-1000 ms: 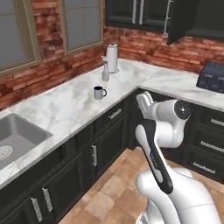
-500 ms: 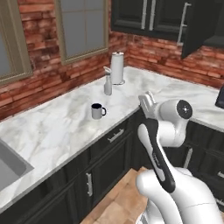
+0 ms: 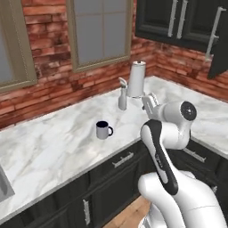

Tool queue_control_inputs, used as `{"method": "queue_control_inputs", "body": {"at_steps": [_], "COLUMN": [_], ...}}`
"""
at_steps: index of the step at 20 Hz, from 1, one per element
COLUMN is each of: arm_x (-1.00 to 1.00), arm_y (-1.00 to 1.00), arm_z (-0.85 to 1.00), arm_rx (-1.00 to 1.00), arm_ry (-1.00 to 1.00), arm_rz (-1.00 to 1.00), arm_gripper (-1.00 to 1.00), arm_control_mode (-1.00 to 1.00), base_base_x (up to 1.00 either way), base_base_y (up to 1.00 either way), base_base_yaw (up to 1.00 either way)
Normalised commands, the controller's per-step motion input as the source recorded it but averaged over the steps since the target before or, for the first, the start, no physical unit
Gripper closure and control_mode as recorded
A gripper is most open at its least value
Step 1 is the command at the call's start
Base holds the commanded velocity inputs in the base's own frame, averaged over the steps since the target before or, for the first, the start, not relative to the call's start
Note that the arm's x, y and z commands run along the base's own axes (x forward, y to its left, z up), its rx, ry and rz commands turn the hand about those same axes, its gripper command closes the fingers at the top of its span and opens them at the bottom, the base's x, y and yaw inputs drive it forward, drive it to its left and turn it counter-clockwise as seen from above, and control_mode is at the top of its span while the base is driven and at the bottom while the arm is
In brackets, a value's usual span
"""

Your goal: Move the mug from next to the sink to the open cabinet. Then, move the bowl with the carrot to the fridge to clear the area for faucet cleaning.

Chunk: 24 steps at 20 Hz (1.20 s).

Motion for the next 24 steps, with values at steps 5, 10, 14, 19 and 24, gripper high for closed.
{"method": "queue_control_inputs", "body": {"at_steps": [5, 10, 14, 19, 24], "arm_x": [0.0, 0.0, 0.0, 0.27, 0.85], "arm_y": [0.0, 0.0, 0.0, -0.33, -0.66], "arm_z": [0.0, 0.0, 0.0, -0.01, 0.0], "arm_rx": [0.0, 0.0, 0.0, 0.02, 0.03], "arm_ry": [0.0, 0.0, 0.0, 0.04, 0.21], "arm_rz": [0.0, 0.0, 0.0, 0.13, 0.36], "arm_gripper": [-1.0, -1.0, -1.0, -1.0, -1.0], "arm_control_mode": [1.0, 1.0, 1.0, -1.0, -1.0], "base_base_x": [0.22, 0.06, 0.21, 0.31, 0.0], "base_base_y": [-0.29, -0.17, -0.27, -0.22, 0.0], "base_base_yaw": [0.42, 0.42, 0.23, 0.07, 0.0]}}
